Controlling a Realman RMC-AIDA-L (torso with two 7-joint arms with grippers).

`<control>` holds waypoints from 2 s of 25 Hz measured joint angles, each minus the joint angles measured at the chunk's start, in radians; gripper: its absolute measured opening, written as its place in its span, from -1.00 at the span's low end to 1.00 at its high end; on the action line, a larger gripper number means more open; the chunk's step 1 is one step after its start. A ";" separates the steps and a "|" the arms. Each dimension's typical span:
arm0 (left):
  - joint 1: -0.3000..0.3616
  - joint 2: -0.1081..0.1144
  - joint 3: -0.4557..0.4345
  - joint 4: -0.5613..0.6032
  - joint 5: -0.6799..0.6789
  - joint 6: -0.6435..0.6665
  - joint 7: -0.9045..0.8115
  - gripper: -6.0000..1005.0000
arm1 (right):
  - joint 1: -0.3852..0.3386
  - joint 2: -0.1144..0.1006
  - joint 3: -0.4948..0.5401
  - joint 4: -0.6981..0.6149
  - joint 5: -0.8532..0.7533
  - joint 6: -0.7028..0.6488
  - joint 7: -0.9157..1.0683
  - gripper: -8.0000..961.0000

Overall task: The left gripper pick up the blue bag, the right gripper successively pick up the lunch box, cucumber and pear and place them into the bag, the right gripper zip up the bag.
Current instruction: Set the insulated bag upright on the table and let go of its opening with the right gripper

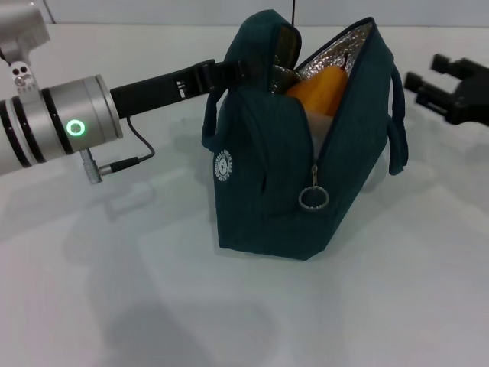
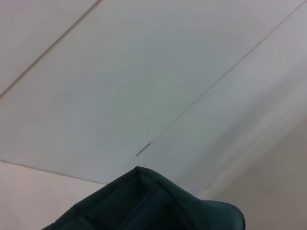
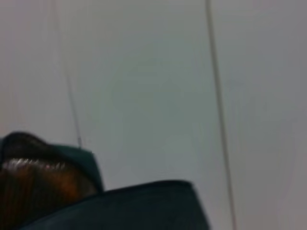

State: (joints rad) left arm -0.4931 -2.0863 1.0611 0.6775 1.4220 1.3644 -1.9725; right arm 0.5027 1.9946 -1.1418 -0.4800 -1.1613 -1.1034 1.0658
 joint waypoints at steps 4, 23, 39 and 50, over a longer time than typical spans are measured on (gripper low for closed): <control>-0.001 0.000 0.000 -0.003 0.000 0.004 0.004 -0.88 | 0.028 0.017 0.000 0.007 -0.045 0.032 0.000 0.25; -0.006 -0.003 -0.001 -0.005 0.000 0.004 0.012 -0.88 | 0.061 0.026 -0.022 0.017 -0.050 0.094 -0.007 -0.07; 0.000 -0.002 -0.001 -0.007 -0.008 0.004 0.012 -0.88 | 0.045 0.026 -0.018 -0.010 -0.036 0.037 -0.010 -0.82; -0.006 -0.004 0.011 -0.036 -0.064 0.083 0.031 -0.88 | -0.066 0.016 -0.020 -0.308 -0.022 -0.189 0.154 -0.83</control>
State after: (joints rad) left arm -0.4992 -2.0907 1.0723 0.6417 1.3582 1.4479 -1.9415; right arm 0.4371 2.0104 -1.1616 -0.7879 -1.1838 -1.2919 1.2193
